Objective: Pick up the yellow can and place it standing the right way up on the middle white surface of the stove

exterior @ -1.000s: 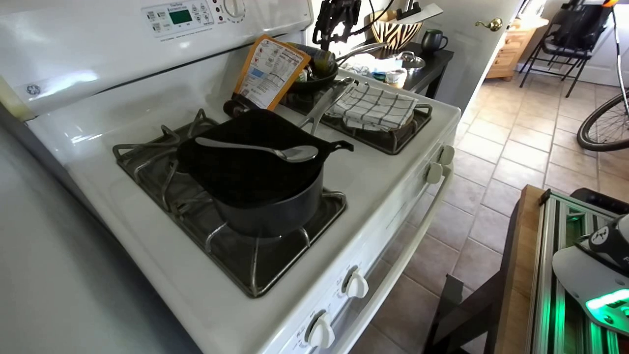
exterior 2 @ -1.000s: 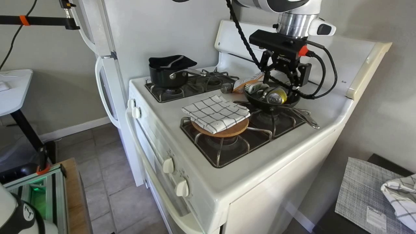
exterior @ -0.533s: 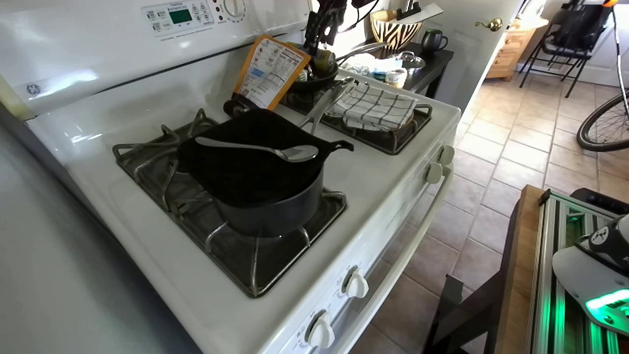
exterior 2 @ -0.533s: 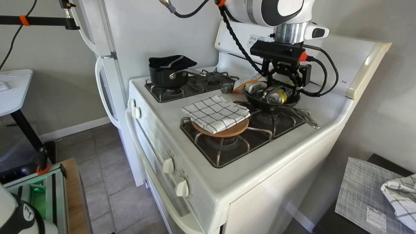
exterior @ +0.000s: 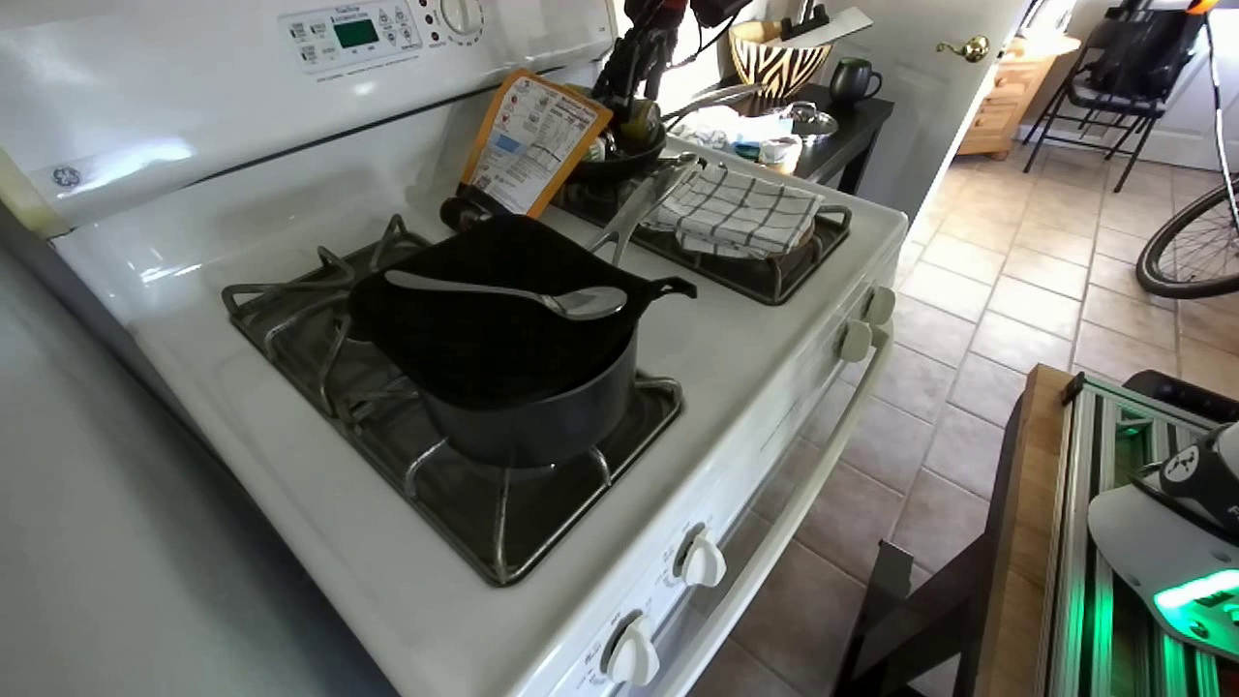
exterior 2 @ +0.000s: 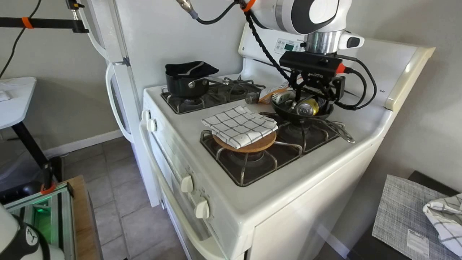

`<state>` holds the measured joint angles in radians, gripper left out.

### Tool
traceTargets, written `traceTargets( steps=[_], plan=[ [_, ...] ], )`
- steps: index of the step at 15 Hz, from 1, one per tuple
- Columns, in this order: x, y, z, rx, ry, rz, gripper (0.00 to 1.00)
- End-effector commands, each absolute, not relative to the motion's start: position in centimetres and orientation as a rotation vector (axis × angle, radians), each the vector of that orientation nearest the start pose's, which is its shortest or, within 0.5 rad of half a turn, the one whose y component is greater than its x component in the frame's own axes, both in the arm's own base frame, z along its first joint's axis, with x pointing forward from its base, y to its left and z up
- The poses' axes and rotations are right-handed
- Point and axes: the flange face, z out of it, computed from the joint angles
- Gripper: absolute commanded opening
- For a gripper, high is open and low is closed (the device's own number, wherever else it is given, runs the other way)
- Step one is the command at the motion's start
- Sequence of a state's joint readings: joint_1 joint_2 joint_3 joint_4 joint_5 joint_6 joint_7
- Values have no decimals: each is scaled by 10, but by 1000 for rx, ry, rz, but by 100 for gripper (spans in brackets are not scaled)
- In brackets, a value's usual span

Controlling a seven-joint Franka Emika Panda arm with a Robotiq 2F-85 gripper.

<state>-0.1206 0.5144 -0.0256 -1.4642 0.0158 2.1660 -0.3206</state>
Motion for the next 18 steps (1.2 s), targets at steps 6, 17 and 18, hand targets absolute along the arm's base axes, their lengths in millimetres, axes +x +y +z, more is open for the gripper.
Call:
traceTargets(
  steps=[6, 17, 18],
  plan=[
    [708, -92, 400, -3118, -405, -226, 83],
    [712, -99, 381, -3132, -269, -190, 73],
    [712, -100, 379, -3132, -258, -177, 66]
  ],
)
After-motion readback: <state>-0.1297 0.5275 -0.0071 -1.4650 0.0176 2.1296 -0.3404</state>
